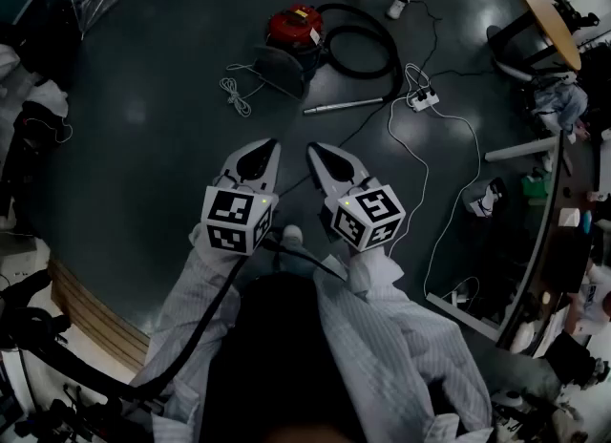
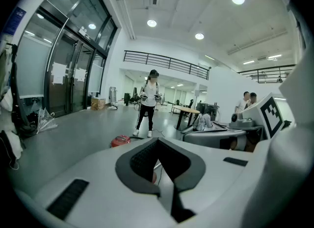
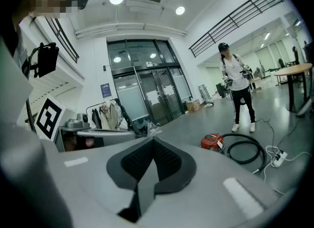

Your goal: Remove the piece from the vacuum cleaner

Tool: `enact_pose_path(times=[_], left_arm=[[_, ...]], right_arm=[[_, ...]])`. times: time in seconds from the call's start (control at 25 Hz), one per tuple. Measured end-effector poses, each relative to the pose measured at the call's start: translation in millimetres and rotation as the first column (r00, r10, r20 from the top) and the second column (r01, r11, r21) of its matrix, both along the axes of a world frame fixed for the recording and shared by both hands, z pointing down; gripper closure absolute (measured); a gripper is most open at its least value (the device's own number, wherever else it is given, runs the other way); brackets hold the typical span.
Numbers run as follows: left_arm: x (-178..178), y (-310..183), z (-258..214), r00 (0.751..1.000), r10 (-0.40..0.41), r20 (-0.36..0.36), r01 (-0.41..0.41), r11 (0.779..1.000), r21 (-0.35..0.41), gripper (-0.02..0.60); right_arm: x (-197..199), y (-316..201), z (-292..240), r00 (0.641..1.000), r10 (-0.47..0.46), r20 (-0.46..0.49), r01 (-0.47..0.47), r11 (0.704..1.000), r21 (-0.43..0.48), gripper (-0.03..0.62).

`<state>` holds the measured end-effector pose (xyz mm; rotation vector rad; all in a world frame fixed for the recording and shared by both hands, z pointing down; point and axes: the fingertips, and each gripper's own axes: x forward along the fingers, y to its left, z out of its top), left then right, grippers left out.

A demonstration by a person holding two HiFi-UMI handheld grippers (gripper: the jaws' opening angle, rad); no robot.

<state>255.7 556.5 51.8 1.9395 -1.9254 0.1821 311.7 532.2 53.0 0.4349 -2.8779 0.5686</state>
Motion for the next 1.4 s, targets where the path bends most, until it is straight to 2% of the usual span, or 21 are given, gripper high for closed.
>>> enact_pose_path(times=[0.44,0.6,0.84,1.12,1.4], left_arm=[[0.1,1.4,1.2,1.000,-0.010,0.010,0.010,1.000,-0.002,0.577],[-1.1,-3.0,2.9,1.000,-0.023,0.021,0.023,1.000,-0.005,0.577],[-11.6,-17.9,5.4,0.998,-0.049,0.040,0.049,0.999,-0.002,0.577],[-43.4,-52.1,21.7,0.996,-0.072,0.059,0.073,0.997,-0.024,0.577],[-126.5,-133.7,41.9,0.996,-0.049,0.073,0.051,0.998,-0.035,0.577]], right_arm=[[0.3,3.8,0.6,1.000,-0.016,0.007,0.016,1.000,-0.008,0.594],[6.9,-2.5,-0.7,1.000,-0.001,0.029,0.001,1.000,-0.012,0.592],[13.9,-22.1,12.8,0.999,0.030,0.012,-0.029,0.999,-0.017,0.592],[-7.3,-57.1,36.9,0.999,0.034,-0.027,-0.035,0.999,-0.037,0.592],[-74.0,-143.2,59.6,0.996,0.074,-0.050,-0.076,0.996,-0.046,0.592]])
